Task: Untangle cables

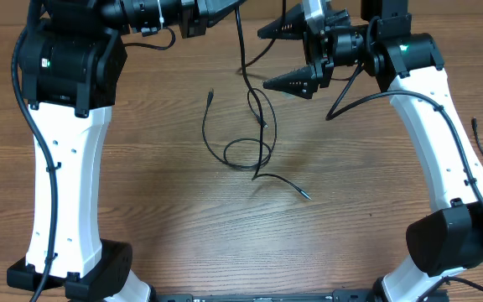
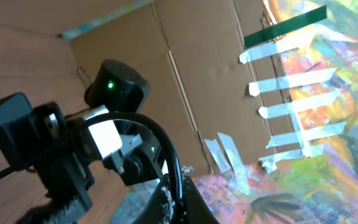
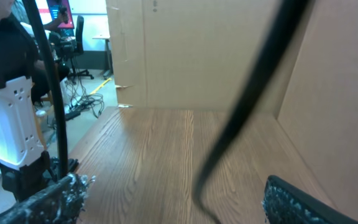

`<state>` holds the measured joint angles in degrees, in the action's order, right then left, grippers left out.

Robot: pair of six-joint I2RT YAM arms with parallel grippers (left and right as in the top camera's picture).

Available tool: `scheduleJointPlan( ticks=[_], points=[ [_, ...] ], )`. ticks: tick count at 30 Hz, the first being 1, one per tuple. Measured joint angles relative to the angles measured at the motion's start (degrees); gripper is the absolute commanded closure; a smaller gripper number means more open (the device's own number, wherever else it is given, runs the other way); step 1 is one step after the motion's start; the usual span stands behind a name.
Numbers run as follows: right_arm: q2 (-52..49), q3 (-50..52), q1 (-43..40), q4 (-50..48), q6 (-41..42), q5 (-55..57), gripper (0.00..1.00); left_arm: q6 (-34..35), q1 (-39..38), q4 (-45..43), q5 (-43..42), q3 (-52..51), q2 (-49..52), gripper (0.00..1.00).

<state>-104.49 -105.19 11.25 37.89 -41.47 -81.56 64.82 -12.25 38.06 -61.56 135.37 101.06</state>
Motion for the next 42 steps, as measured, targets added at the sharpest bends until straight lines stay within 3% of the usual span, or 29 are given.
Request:
scheduleJointPlan(
  ticks=[15, 17, 18, 20, 21, 25, 31, 32, 33, 35, 38, 42],
  points=[
    [0.0, 0.0, 4.39, -0.39, 2.93, -5.51, 0.06, 0.2, -0.15, -0.28, 11.45, 0.0, 0.98, 0.96],
    [0.0, 0.0, 6.73, -0.98, 3.23, -5.46, 0.17, 1.05, -0.15, -0.35, 13.2, 0.0, 1.86, 0.96],
    [0.0, 0.0, 7.72, -1.14, 3.52, -5.2, 0.34, 1.4, -0.15, -0.37, 13.84, 0.0, 2.23, 0.96],
    [0.0, 0.0, 8.98, -1.46, 3.69, -4.35, 0.93, 2.71, -0.15, -0.7, 15.13, 0.0, 2.71, 0.96],
    [0.0, 0.0, 9.38, -1.46, 3.72, -3.89, 0.96, 3.17, -0.15, -0.96, 15.82, 0.0, 2.91, 0.96],
    [0.0, 0.0, 9.62, -1.38, 3.91, -1.51, 0.96, 4.33, -0.09, -1.73, 16.81, 0.0, 3.04, 0.93],
    [0.0, 0.0, 5.79, -1.44, 5.2, 3.98, 0.96, 4.72, 1.49, -1.9, 14.14, 0.0, 3.06, 0.96],
    [0.0, 0.0, 4.5, -1.86, 5.68, 4.15, 0.86, 4.72, 1.92, -1.9, 13.6, 0.0, 3.06, 0.96],
    [0.0, 0.0, 3.13, -2.43, 6.38, 4.17, 0.61, 4.72, 2.27, -1.9, 13.29, 0.0, 3.06, 0.96],
    [0.0, 0.0, -0.22, -2.86, 8.04, 3.17, 0.5, 4.72, 2.89, -1.92, 12.92, 0.0, 3.06, 0.96],
    [0.0, 0.0, -1.79, -3.15, 8.92, 1.6, 0.42, 4.72, 2.73, -1.95, 13.03, 0.0, 3.06, 0.96],
    [0.0, 0.0, -1.27, -4.04, 9.44, 0.79, 0.4, 4.72, 1.27, -2.21, 13.4, 0.0, 3.06, 0.96]
  ],
)
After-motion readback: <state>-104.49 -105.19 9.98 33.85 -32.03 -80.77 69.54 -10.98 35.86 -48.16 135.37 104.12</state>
